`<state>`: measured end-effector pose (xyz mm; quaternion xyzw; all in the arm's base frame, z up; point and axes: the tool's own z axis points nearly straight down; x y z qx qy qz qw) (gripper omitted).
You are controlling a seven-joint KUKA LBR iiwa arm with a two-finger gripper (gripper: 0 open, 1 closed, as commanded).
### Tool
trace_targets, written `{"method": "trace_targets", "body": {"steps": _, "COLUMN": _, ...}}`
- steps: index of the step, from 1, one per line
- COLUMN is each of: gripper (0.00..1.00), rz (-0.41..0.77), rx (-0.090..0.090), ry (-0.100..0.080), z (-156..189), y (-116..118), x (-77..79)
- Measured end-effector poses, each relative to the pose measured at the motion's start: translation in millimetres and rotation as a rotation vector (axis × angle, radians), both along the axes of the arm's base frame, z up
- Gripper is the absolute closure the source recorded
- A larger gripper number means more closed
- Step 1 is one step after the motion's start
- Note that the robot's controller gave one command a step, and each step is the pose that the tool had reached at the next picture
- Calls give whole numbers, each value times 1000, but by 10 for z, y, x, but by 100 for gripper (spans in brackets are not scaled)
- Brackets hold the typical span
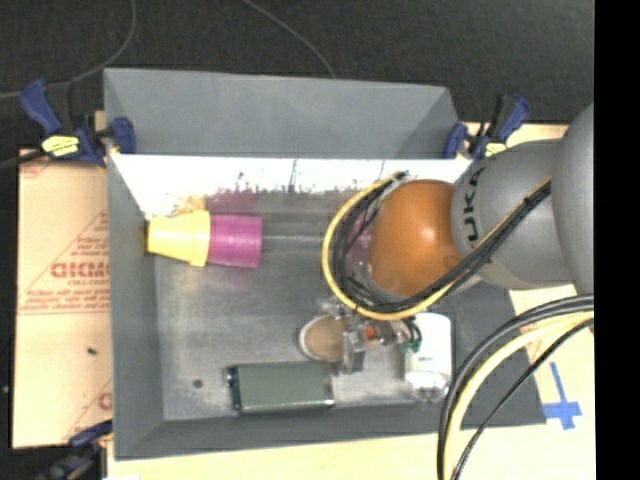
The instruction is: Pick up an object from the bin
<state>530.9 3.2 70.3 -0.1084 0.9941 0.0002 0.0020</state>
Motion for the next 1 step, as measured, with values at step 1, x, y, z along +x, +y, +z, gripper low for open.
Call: {"method": "trace_targets", "body": {"steps": 1, "gripper": 100, "rz": -2, "rx": 0, "ry": 0, "z": 0, "y": 0, "x": 1}}
